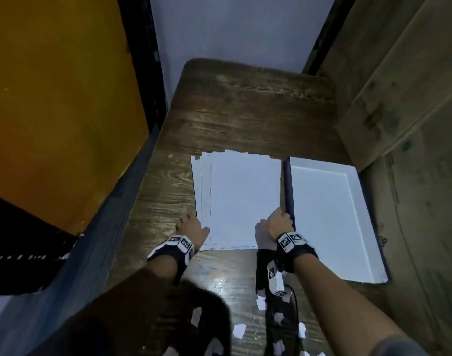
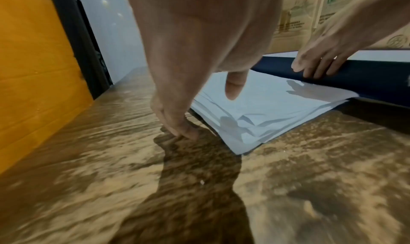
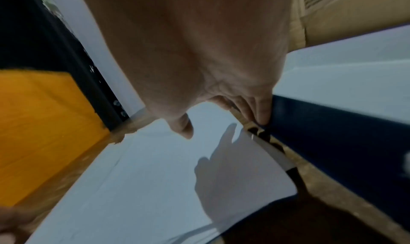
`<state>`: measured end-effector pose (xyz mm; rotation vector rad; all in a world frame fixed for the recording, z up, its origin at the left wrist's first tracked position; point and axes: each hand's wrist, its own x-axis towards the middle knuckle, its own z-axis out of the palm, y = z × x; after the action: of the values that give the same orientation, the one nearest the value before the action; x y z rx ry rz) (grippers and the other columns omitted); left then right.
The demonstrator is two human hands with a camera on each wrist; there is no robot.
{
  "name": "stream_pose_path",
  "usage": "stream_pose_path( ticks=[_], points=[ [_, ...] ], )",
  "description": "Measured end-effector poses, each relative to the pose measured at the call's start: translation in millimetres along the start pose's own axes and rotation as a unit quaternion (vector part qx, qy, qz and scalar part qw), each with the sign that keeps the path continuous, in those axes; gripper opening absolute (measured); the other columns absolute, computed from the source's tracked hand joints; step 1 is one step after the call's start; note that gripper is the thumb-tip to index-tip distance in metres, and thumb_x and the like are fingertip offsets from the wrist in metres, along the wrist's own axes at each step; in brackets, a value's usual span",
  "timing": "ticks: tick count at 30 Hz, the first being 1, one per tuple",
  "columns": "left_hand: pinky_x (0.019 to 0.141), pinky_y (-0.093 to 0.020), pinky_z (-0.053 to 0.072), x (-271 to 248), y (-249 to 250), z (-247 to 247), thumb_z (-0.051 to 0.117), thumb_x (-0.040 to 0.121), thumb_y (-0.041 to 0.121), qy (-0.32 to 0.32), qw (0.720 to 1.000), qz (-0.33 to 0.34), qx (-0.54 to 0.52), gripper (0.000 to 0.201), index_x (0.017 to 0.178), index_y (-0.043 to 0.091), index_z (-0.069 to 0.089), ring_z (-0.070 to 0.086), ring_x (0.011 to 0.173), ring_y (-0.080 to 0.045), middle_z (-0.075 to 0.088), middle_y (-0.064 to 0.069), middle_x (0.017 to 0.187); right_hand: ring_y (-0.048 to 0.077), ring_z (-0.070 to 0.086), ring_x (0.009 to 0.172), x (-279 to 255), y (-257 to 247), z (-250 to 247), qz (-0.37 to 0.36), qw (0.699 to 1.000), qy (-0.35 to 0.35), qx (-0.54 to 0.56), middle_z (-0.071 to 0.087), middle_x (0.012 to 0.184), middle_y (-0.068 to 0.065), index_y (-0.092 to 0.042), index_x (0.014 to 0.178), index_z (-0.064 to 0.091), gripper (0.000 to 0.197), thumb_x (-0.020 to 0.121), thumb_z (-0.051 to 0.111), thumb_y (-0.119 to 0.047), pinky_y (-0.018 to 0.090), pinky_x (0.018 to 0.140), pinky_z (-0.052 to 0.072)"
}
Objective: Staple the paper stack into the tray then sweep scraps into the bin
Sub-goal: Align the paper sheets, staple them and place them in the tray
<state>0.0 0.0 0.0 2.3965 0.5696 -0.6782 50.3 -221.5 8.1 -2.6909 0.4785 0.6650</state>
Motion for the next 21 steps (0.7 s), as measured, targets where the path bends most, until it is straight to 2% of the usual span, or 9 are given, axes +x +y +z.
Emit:
stream_pose_path(
  ticks=[3,8,11,13,14,15,18,19,21],
  points=[
    [0.111,-0.046,0.03,12.2,22.2,0.5,0.06,0.088,0.033,0.033,0.998,-0.046,-0.023,0.072,0.143,-0.001,0.029,0.022,0.138,-0.04,0.025,-0.022,0.146,0.037,0.032,0.134,16.0,-9.0,4.0,0.05,0.998,0.019,0.018,0.03,0.147,0.022,-0.003,0.148,0.013,0.073,0.094,0.051,-0.034,0.046,0.105,0.034],
    [0.111,-0.046,0.032,23.8,56.7,4.2,0.062,0.089,0.034,0.019,0.992,-0.099,-0.078,0.085,0.148,-0.007,0.016,0.022,0.14,-0.04,0.016,-0.026,0.151,0.037,0.031,0.133,33.9,-23.1,8.2,0.053,0.998,0.032,0.029,0.034,0.142,0.022,0.003,0.141,0.024,0.062,0.095,0.049,-0.031,0.047,0.102,0.036],
    [0.101,-0.044,0.042,35.2,63.5,2.3,0.06,0.089,0.027,0.014,0.983,-0.121,-0.14,0.079,0.145,-0.01,0.019,0.035,0.135,-0.039,0.025,-0.025,0.15,0.037,0.035,0.133,38.3,-27.1,9.6,0.059,0.997,0.015,0.044,0.038,0.141,0.024,0.005,0.136,0.027,0.06,0.095,0.053,-0.029,0.044,0.105,0.035],
    [0.082,-0.045,0.056,46.5,52.8,-4.4,0.065,0.077,0.027,-0.011,0.972,-0.136,-0.192,0.082,0.14,-0.013,0.031,0.056,0.117,-0.039,0.044,-0.027,0.142,0.037,0.037,0.134,46.3,-25.8,14.0,0.074,0.995,0.001,0.066,0.039,0.142,0.024,0.005,0.135,0.027,0.062,0.093,0.058,-0.028,0.045,0.107,0.036],
    [0.069,-0.038,0.057,51.2,45.9,-8.3,0.069,0.072,0.029,-0.021,0.966,-0.142,-0.215,0.084,0.14,-0.009,0.036,0.062,0.107,-0.037,0.051,-0.024,0.138,0.037,0.038,0.133,51.3,-23.6,16.2,0.078,0.993,0.002,0.085,0.04,0.142,0.023,0.004,0.135,0.028,0.062,0.092,0.06,-0.028,0.045,0.107,0.037],
    [0.064,-0.033,0.056,50.8,42.0,-14.1,0.073,0.072,0.029,-0.032,0.961,-0.137,-0.24,0.082,0.14,-0.004,0.041,0.063,0.106,-0.035,0.055,-0.02,0.136,0.036,0.042,0.131,54.3,-20.4,16.9,0.071,0.992,-0.009,0.103,0.043,0.141,0.022,0.002,0.134,0.03,0.061,0.091,0.06,-0.03,0.044,0.106,0.038],
    [0.054,-0.016,0.046,43.1,44.7,-32.3,0.069,0.088,0.013,-0.08,0.963,-0.082,-0.243,0.051,0.136,0.009,0.052,0.059,0.117,-0.029,0.061,-0.01,0.128,0.033,0.058,0.113,61.7,-12.0,18.8,0.058,0.988,-0.063,0.13,0.06,0.123,0.016,-0.003,0.128,0.048,0.053,0.086,0.064,-0.032,0.037,0.094,0.048],
    [0.054,-0.015,0.045,42.4,44.0,-33.9,0.066,0.089,0.007,-0.082,0.965,-0.059,-0.242,0.049,0.136,0.01,0.052,0.059,0.118,-0.028,0.061,-0.009,0.128,0.032,0.06,0.109,60.3,-10.1,17.3,0.046,0.986,-0.079,0.141,0.063,0.119,0.017,0.001,0.123,0.052,0.049,0.084,0.069,-0.025,0.035,0.087,0.051],
    [0.076,-0.024,0.052,34.8,41.3,-37.3,0.065,0.086,-0.004,-0.081,0.956,-0.028,-0.279,0.057,0.139,0.012,0.049,0.061,0.116,-0.027,0.063,-0.009,0.13,0.032,0.061,0.107,60.9,-4.8,18.8,0.038,0.979,-0.082,0.183,0.063,0.119,0.015,0.001,0.12,0.055,0.05,0.078,0.075,-0.019,0.034,0.083,0.053]
  ],
)
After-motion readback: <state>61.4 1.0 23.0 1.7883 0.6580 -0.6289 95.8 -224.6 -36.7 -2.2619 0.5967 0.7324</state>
